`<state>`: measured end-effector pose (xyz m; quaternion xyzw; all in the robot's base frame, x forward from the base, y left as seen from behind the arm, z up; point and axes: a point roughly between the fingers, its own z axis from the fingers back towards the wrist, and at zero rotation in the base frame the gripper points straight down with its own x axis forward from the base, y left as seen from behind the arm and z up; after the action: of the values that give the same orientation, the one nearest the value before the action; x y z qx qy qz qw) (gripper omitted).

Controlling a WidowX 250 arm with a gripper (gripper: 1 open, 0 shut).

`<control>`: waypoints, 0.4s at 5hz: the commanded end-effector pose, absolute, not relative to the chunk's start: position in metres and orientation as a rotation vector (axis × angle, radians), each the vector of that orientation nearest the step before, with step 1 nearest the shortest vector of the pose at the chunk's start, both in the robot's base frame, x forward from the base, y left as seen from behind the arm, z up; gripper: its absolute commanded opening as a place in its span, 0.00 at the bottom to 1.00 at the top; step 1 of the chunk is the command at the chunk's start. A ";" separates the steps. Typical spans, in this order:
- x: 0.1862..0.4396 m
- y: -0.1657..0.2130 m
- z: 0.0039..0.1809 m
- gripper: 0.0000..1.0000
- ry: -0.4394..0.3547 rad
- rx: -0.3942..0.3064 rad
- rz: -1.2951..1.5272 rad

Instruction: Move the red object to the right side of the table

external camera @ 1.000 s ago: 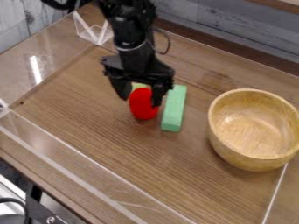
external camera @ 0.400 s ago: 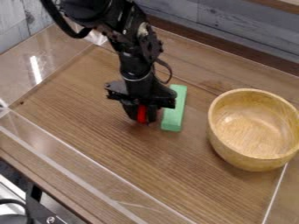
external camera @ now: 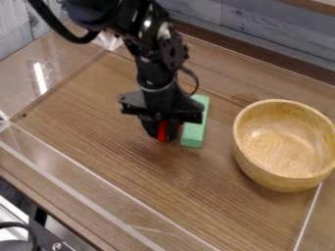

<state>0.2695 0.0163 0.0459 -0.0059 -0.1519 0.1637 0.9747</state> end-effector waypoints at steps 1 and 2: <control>0.284 0.014 0.076 0.00 -0.387 -0.025 0.320; 0.274 -0.011 0.082 0.00 -0.379 -0.032 0.255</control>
<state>0.2702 -0.0108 0.0718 -0.0135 -0.1688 0.1257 0.9775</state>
